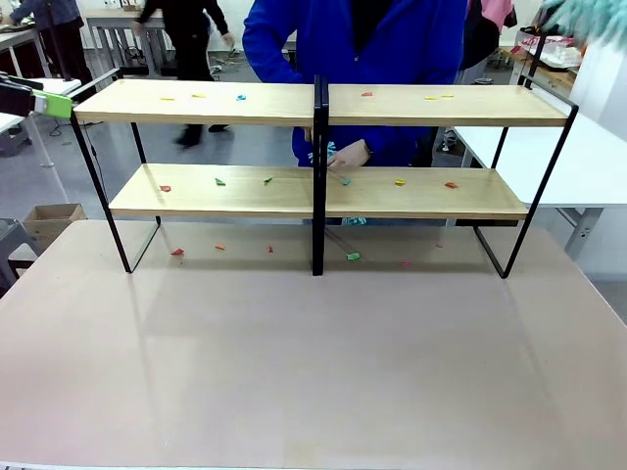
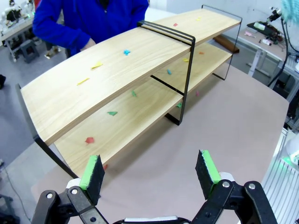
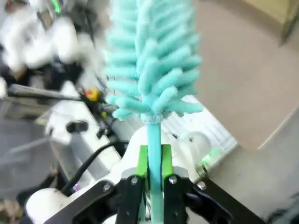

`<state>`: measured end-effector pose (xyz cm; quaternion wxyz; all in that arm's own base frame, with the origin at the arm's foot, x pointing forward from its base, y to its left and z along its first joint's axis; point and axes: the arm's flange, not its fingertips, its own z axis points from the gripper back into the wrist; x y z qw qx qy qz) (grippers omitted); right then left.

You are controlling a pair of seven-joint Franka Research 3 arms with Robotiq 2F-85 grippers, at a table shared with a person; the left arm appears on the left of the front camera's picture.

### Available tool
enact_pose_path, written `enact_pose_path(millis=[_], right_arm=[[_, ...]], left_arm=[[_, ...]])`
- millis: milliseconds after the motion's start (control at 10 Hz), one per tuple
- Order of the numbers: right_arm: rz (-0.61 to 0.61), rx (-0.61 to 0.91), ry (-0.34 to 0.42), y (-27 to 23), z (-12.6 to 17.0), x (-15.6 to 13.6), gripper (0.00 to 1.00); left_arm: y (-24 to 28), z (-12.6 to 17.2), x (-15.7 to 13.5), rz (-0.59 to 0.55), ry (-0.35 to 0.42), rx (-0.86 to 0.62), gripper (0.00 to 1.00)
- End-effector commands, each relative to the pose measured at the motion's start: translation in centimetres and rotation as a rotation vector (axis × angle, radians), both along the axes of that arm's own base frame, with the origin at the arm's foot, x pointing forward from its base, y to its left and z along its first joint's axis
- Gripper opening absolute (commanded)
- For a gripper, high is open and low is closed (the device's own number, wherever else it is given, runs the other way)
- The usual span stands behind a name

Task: Clean the shelves.
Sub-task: Clean a randomly selected level of the Shelf with the Duster.

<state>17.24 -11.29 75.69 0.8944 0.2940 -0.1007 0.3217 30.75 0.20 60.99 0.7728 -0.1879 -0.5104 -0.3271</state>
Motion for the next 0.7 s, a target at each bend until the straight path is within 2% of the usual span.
enact_pose_path(millis=[0, 200, 300, 400, 600], right_arm=[[0.16, -0.126, -0.006, 6.8, -2.9, 1.6, 0.13], [0.251, -0.208, 0.001, 14.9, -6.5, 2.6, 0.13], [0.302, -0.253, 0.004, 17.3, -7.9, 2.0, 0.13], [0.238, -0.181, 0.028, 13.4, -4.7, 1.8, 0.13], [0.238, -0.181, 0.028, 13.4, -4.7, 1.8, 0.13]], left_arm=[[-0.2, -0.6, -0.4, 0.015, 0.004, -0.002, 1.0], [-0.2, -0.6, -0.4, 0.015, 0.004, -0.002, 1.0], [-0.2, -0.6, -0.4, 0.015, 0.004, -0.002, 1.0], [-0.2, -0.6, -0.4, 0.015, 0.004, -0.002, 1.0], [-0.2, -0.6, -0.4, 0.015, 0.004, -0.002, 1.0]])
